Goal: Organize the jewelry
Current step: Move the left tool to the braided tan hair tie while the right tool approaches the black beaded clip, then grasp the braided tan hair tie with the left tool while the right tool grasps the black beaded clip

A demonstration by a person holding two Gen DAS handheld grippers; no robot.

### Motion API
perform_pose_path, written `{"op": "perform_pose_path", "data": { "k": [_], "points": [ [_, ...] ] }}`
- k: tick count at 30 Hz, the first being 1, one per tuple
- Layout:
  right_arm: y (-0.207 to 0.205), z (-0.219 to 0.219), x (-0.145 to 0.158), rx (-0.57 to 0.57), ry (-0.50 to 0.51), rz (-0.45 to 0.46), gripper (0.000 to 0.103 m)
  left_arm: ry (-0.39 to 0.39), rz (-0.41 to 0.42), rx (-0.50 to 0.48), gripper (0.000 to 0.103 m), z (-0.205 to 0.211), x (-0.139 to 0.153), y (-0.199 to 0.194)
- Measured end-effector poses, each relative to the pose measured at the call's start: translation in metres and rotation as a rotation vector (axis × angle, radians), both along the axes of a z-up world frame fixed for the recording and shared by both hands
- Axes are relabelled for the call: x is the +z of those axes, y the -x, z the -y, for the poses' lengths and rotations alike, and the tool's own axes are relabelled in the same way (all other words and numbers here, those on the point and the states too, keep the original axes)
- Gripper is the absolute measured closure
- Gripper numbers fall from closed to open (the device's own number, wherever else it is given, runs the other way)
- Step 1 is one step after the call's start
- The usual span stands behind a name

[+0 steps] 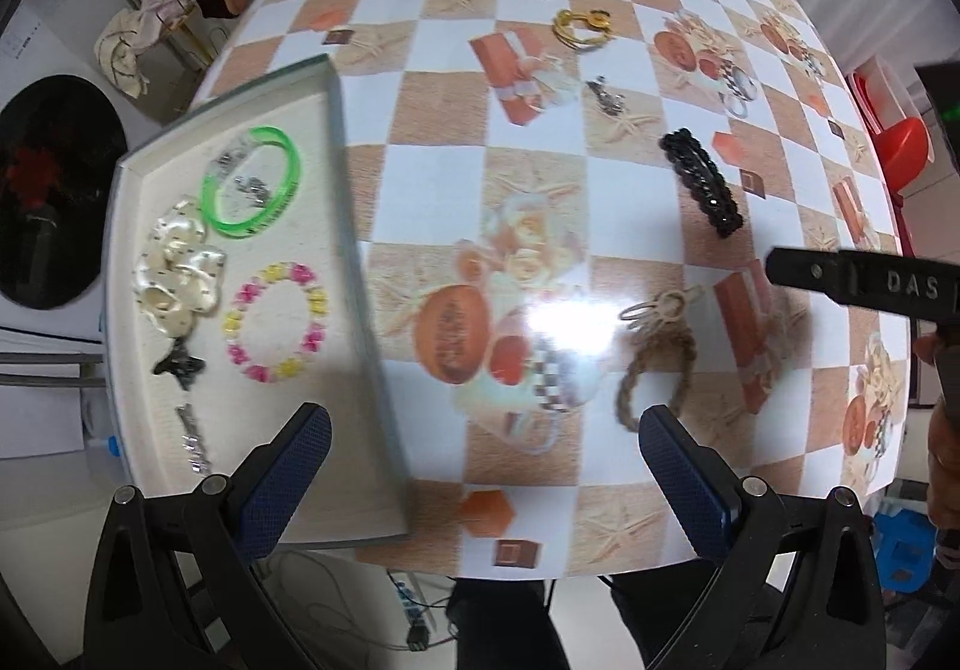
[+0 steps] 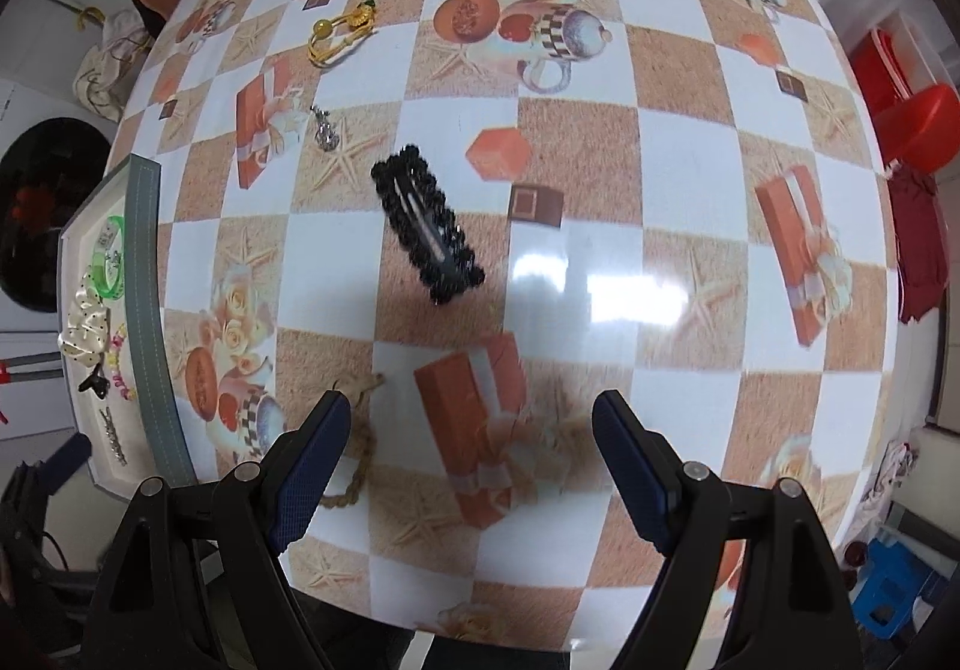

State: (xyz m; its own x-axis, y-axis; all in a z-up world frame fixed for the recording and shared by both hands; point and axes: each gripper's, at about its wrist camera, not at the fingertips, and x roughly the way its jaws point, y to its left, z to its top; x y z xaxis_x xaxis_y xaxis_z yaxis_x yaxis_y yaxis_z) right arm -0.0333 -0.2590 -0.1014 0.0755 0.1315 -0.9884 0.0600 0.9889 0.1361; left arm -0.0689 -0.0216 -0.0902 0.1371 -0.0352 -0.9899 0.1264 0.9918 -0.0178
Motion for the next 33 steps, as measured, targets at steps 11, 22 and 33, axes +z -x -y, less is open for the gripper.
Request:
{"op": "perform_pose_path", "data": {
  "k": [11, 22, 33],
  "points": [
    [-0.044, 0.018, -0.003, 0.133, -0.008, -0.016, 0.018, 0.006, -0.044, 0.024, 0.0, 0.046, -0.03, 0.006],
    [-0.059, 0.019, -0.017, 0.207, -0.011, -0.043, 0.018, -0.017, -0.053, -0.035, 0.0, 0.083, -0.059, 0.014],
    [-0.074, -0.014, -0.035, 0.268, 0.033, -0.043, 0.018, -0.009, -0.064, 0.0, 0.012, 0.081, -0.081, 0.013]
  ]
}}
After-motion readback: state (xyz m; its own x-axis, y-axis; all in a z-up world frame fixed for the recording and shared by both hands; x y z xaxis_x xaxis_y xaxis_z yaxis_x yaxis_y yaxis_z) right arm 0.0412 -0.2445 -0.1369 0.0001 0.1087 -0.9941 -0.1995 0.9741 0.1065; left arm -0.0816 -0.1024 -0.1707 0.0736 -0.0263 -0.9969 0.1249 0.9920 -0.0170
